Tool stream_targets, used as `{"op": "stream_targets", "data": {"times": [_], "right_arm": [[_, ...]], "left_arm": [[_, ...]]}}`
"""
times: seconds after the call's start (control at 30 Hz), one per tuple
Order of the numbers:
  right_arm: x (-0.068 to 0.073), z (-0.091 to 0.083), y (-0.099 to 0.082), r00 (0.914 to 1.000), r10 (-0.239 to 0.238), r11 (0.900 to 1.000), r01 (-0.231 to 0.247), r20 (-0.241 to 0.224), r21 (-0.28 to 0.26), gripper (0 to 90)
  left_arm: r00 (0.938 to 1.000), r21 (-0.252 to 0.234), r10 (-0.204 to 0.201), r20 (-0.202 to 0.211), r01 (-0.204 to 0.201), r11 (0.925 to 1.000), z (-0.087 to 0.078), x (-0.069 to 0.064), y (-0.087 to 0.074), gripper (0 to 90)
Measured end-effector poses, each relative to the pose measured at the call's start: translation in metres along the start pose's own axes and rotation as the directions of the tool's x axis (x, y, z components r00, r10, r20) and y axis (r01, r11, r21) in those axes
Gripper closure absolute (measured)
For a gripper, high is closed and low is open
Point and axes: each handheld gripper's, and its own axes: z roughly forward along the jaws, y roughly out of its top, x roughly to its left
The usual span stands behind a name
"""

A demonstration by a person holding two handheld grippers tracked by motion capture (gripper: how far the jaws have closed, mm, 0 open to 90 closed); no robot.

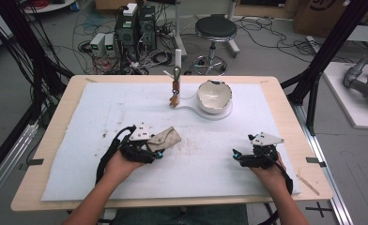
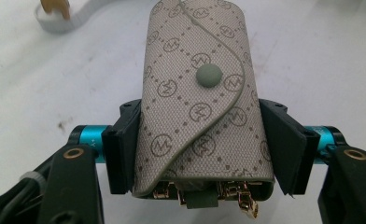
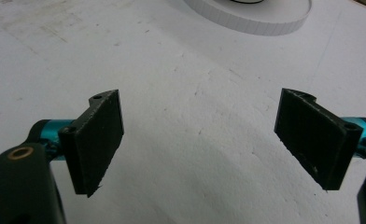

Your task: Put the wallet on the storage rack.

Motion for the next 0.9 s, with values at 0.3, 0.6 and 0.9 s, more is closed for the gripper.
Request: {"op": "stream_targets", "data": {"times": [0.3, 0.6, 0.9], "right_arm": [[0.001, 0.003, 0.001, 1.0000, -0.005, 1.0000, 0.005, -0.004, 0.003, 15.8], [0.002, 0.004, 0.002, 0.9999, -0.006, 1.0000, 0.006, -0.008, 0.005, 15.8], [0.001, 0.006, 0.002, 1.0000, -0.006, 1.0000, 0.006, -0.008, 0.004, 15.8]], "left_arm": [[0.9991, -0.044, 0.033, -0.027, -0.034, 0.9985, 0.001, 0.009, 0.050, 35.4], [0.9979, -0.062, 0.058, -0.030, -0.060, 0.9963, 0.014, 0.017, 0.100, 35.6], [0.9969, -0.031, 0.076, -0.021, -0.076, 0.9966, 0.040, 0.022, 0.140, 35.6]]}}
